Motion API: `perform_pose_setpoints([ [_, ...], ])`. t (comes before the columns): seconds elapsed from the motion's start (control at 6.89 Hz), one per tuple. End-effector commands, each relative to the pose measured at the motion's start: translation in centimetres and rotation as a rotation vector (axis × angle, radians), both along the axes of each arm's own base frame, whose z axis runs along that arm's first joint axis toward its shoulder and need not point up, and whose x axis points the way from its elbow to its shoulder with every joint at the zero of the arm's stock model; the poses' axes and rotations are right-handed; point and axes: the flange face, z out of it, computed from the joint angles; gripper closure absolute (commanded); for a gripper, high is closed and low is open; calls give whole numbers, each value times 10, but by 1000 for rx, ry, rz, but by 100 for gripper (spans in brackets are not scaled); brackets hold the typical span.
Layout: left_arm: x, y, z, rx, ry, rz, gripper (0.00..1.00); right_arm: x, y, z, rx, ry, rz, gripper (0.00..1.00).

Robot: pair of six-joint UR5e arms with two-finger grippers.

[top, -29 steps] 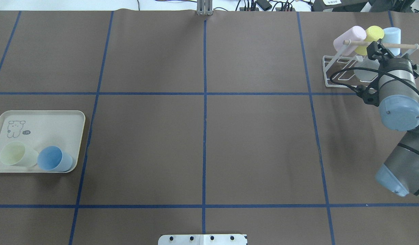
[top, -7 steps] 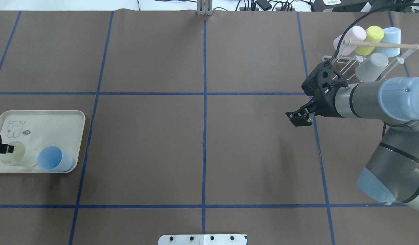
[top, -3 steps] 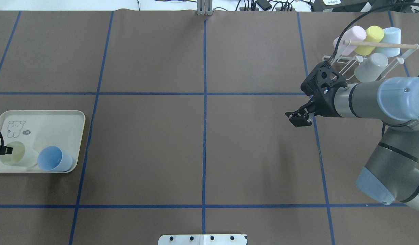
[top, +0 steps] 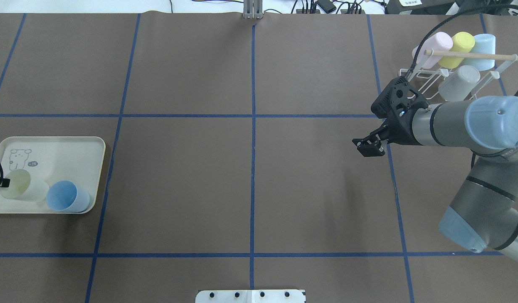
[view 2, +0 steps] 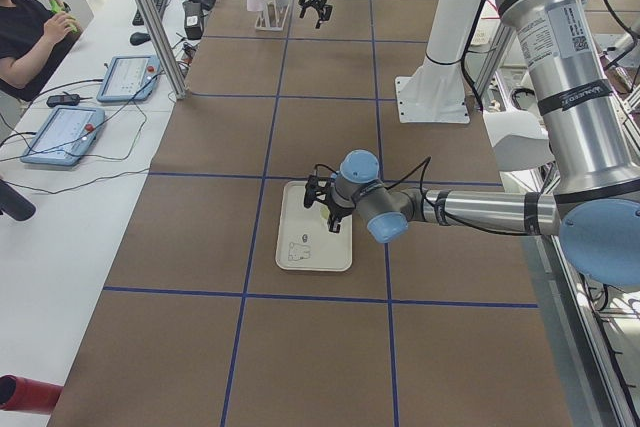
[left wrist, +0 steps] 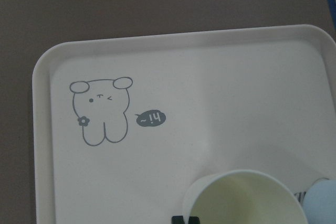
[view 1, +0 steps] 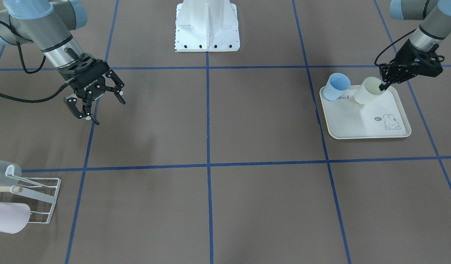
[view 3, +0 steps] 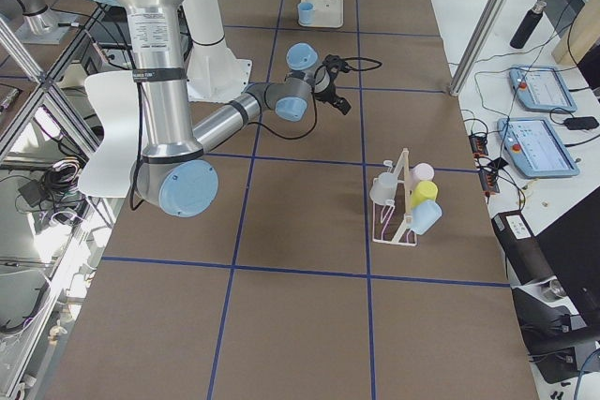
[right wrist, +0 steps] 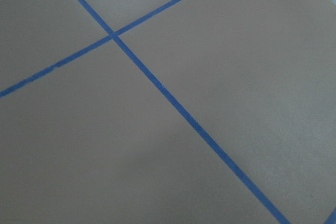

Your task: Transfer IKEA cup to right arm and place on rack

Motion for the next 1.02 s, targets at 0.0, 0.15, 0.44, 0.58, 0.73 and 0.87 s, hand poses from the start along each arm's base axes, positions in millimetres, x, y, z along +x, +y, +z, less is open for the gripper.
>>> perform_pose_setpoints([
  [0.0, -34, -20, -9, 14, 12, -92, 100, -8, -4, -21, 21, -34, -2, 1],
  [0.15, -49, -24, -25, 5, 75, -85, 100, -11, -2, -25, 28, -45, -7, 1],
  [0.44, -99, -47, -71, 0, 246, -95, 100, -36, -14, -34, 150, -186, -25, 1],
  [0.58, -99, -51, -107, -71, 331, -131, 100, -61, -21, -43, 190, -238, -45, 1],
  [0.73, -93, -66, -157, -152, 430, -198, 100, -83, -14, -62, 217, -277, -78, 1],
  [0.87, -86, -82, -196, -220, 513, -220, 100, -93, -3, -77, 244, -316, -99, 1],
])
